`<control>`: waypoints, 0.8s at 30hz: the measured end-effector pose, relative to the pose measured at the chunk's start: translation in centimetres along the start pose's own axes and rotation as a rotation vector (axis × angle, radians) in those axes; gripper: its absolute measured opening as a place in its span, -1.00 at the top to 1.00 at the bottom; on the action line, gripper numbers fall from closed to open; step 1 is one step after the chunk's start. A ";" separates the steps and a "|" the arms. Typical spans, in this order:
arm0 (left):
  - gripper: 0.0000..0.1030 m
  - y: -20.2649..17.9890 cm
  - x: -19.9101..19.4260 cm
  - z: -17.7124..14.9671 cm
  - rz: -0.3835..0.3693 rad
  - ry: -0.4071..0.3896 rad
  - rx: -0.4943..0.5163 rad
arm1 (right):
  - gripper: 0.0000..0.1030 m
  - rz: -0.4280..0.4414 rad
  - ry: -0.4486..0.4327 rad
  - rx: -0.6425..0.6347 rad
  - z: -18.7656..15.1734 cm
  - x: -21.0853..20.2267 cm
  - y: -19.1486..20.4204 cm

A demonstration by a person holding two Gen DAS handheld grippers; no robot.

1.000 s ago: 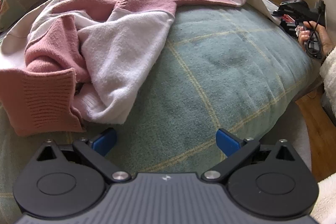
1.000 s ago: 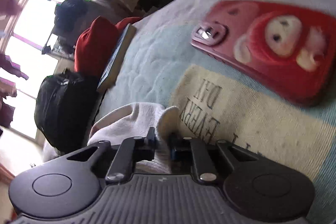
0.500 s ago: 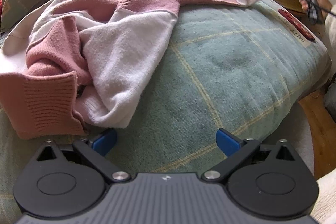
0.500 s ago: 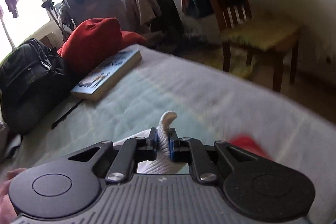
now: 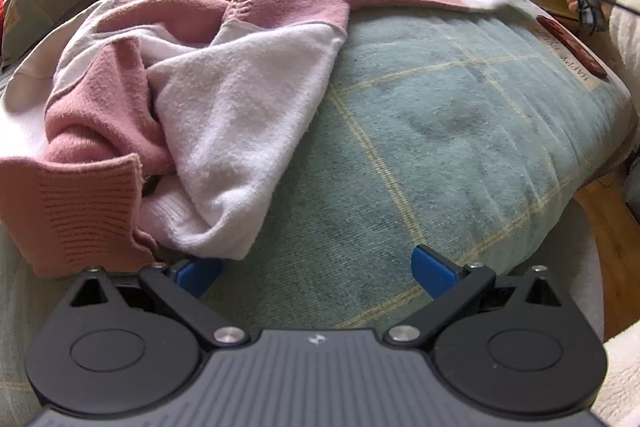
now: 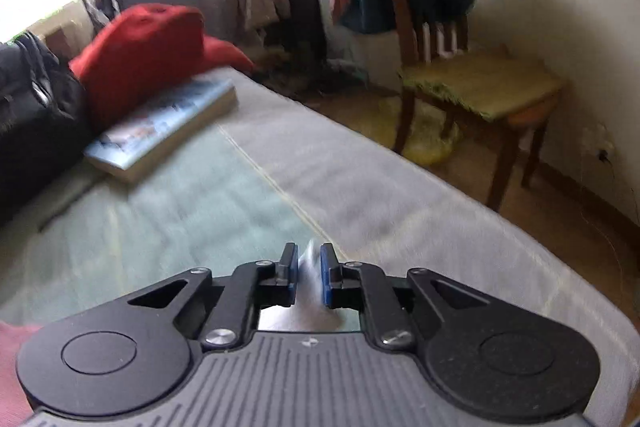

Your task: Fold clothes

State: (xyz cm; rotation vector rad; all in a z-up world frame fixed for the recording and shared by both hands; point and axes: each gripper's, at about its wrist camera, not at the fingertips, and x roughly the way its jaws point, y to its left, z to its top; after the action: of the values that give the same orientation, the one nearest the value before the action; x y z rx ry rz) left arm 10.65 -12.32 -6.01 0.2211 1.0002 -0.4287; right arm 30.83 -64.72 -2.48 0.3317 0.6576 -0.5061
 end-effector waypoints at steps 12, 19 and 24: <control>-0.96 -0.3 -0.5 -0.4 -0.017 -0.014 0.013 | -0.49 0.355 0.083 -0.236 -4.0 -5.1 10.5; -0.96 0.2 -0.7 -0.6 -0.009 -0.015 0.006 | -0.56 0.551 0.194 -0.354 -8.6 -4.1 18.9; -0.96 0.5 -0.6 -0.7 -0.015 -0.018 0.007 | -0.58 0.543 0.193 -0.344 -9.3 -2.4 16.8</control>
State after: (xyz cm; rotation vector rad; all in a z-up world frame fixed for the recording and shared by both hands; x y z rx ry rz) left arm 10.10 -11.47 -5.86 0.2161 0.9832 -0.4470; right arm 33.76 -45.82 -5.61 0.2204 0.7914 0.1606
